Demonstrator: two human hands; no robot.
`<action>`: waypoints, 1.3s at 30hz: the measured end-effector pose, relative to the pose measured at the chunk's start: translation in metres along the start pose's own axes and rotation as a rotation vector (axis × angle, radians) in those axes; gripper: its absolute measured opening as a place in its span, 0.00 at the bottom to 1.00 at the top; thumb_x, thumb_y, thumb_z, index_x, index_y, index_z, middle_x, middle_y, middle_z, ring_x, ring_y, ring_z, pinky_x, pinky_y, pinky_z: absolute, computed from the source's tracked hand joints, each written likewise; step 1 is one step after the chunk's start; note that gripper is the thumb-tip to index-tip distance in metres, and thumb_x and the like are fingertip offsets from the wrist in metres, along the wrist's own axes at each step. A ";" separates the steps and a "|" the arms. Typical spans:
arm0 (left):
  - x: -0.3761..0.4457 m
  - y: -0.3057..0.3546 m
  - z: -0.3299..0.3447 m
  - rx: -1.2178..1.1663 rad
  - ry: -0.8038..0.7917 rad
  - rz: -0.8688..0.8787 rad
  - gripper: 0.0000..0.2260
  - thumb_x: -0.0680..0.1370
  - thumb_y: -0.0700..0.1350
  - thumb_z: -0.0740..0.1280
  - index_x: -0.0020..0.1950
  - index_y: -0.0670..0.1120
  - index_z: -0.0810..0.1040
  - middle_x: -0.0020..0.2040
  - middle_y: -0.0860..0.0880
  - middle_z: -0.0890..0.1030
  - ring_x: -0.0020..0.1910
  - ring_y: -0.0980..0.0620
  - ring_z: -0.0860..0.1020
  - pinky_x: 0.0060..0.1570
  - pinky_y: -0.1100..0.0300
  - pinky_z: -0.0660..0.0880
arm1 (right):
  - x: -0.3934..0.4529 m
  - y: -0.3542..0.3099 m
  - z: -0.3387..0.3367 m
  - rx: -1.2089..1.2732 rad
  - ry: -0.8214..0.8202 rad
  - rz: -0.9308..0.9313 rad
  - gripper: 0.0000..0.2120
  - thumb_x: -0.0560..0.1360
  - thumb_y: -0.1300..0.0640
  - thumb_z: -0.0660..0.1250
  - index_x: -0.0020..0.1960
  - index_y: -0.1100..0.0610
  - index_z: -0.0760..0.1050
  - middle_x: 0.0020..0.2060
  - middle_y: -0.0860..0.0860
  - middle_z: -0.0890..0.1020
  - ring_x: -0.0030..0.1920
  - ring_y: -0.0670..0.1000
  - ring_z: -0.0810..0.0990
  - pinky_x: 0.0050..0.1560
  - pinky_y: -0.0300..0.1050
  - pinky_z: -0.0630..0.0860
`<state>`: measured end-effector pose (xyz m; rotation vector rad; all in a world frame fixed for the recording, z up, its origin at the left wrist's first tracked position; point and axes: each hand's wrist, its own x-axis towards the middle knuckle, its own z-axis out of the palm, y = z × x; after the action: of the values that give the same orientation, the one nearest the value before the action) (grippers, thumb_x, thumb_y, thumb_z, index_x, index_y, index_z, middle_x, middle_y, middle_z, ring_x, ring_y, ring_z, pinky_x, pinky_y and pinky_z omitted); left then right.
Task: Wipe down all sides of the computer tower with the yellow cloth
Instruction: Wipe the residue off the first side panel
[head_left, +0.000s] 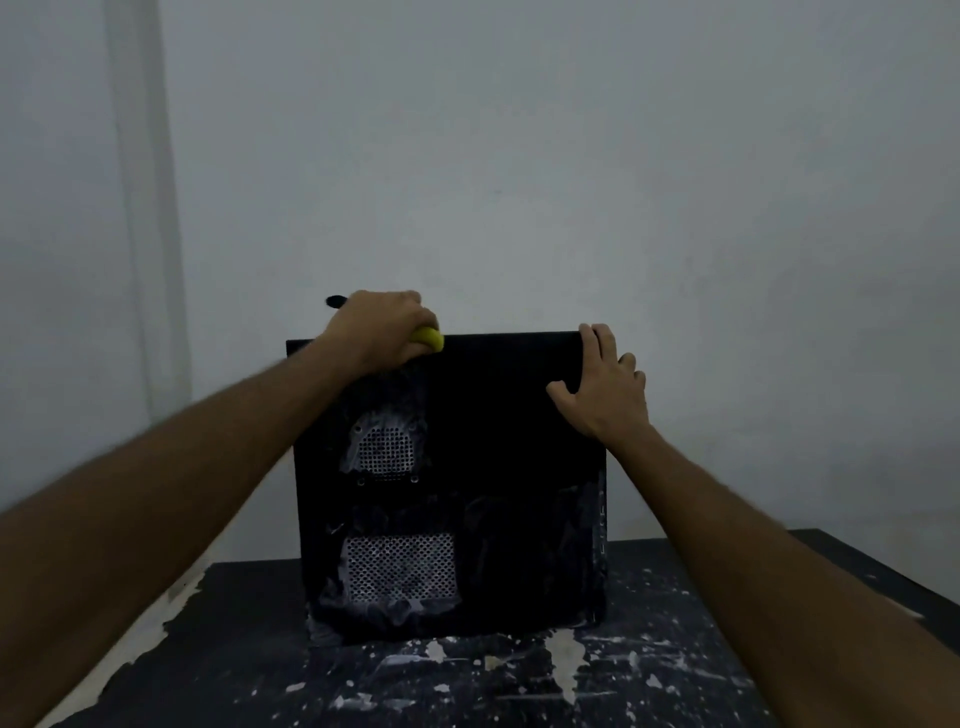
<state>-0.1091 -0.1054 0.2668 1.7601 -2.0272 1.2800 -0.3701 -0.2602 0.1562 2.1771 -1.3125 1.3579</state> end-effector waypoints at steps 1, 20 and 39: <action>-0.007 -0.011 0.000 -0.011 -0.034 -0.011 0.16 0.81 0.60 0.66 0.65 0.54 0.80 0.55 0.51 0.78 0.54 0.47 0.80 0.41 0.55 0.69 | 0.000 0.000 0.000 0.004 0.001 0.005 0.40 0.75 0.38 0.63 0.79 0.55 0.53 0.78 0.51 0.56 0.59 0.63 0.71 0.59 0.59 0.70; -0.012 -0.028 0.004 -0.055 -0.079 0.000 0.16 0.79 0.60 0.68 0.65 0.57 0.81 0.53 0.54 0.77 0.54 0.49 0.80 0.42 0.56 0.67 | -0.001 -0.001 -0.002 -0.035 -0.013 0.013 0.41 0.75 0.38 0.63 0.80 0.55 0.53 0.78 0.52 0.56 0.60 0.64 0.71 0.60 0.60 0.69; -0.046 -0.072 0.012 -0.186 -0.031 -0.158 0.15 0.77 0.62 0.70 0.60 0.59 0.82 0.48 0.58 0.75 0.51 0.53 0.75 0.42 0.55 0.68 | -0.001 -0.005 -0.001 0.015 -0.020 0.050 0.41 0.76 0.38 0.63 0.81 0.54 0.51 0.80 0.51 0.54 0.64 0.64 0.69 0.63 0.61 0.67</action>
<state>-0.0286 -0.0750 0.2654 1.8210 -1.9097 0.9903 -0.3668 -0.2558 0.1575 2.1873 -1.3770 1.3720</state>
